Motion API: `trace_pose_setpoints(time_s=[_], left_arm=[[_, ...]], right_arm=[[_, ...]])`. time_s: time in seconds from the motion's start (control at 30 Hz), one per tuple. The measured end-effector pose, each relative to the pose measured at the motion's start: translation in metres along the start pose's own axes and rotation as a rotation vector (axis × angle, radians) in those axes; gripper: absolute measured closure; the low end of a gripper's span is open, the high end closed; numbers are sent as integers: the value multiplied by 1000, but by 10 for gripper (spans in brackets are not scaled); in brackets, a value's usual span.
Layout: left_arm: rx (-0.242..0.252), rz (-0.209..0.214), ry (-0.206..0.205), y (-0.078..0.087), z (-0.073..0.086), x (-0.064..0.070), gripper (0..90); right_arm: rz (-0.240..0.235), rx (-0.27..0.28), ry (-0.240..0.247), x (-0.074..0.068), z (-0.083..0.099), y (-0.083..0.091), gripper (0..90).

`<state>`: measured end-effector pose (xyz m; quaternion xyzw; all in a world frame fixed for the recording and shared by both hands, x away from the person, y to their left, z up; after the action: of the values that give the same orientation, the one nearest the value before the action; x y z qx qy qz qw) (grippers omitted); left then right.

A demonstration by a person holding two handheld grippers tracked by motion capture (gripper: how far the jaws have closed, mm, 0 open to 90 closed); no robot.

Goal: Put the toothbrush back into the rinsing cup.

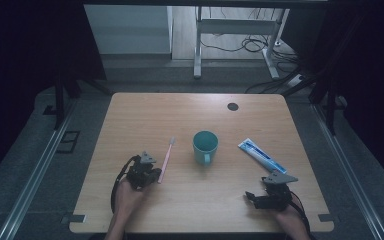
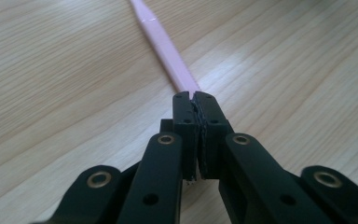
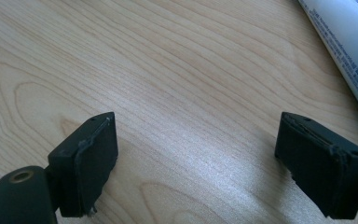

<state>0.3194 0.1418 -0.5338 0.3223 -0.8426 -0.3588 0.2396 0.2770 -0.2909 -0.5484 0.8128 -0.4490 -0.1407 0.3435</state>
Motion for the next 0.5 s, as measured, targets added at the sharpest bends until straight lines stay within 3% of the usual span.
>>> trace_pose_setpoints(time_s=[0.2, 0.5], left_arm=[[-22, 2, -16, -7, -5, 7, 870], [-24, -17, 39, 0, -10, -4, 734]], right_arm=[[0, 0, 0, 0, 0, 0, 129], [0, 0, 0, 0, 0, 0, 129]])
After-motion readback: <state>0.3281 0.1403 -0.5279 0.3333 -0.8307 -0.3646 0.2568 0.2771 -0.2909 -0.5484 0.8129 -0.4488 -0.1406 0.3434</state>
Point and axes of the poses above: each handheld gripper's, and its own axes: y roughly backward along the jaws, z roughly out of its underside, x roughly to its right, the point moved 1 cm from there along -y, roughly forward along the jaws, and after that the axes turned 7 degrees about z, right-handed, at the moved point
